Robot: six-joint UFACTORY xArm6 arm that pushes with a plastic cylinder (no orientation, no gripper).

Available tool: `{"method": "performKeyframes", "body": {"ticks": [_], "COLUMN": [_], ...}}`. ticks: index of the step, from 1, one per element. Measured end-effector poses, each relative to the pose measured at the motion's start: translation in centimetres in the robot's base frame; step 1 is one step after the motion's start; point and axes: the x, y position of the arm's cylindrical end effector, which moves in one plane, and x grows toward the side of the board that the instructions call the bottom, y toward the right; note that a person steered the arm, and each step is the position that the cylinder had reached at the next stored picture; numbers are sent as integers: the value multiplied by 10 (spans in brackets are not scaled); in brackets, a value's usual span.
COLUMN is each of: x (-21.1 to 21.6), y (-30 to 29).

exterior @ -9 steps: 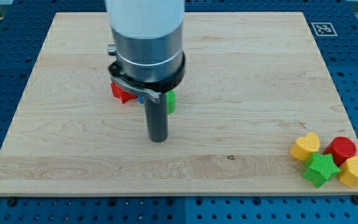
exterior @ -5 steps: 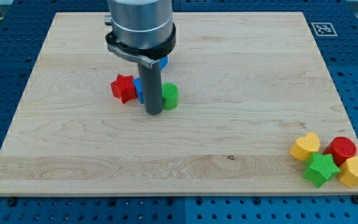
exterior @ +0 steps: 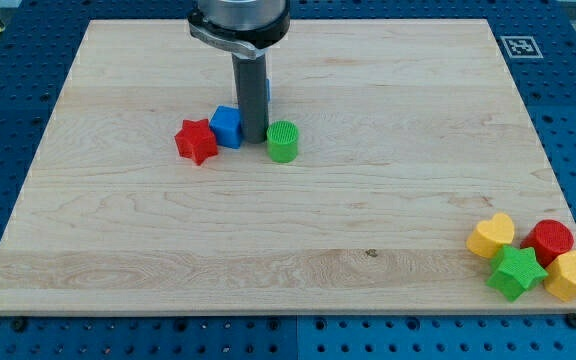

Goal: Push the green circle to the right

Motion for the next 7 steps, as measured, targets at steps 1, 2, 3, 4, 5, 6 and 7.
{"method": "performKeyframes", "body": {"ticks": [1,2,3,4,5,6,7], "x": [0,0,8,11,11,11,11], "y": [7,8,8,8,15,26,35]}}
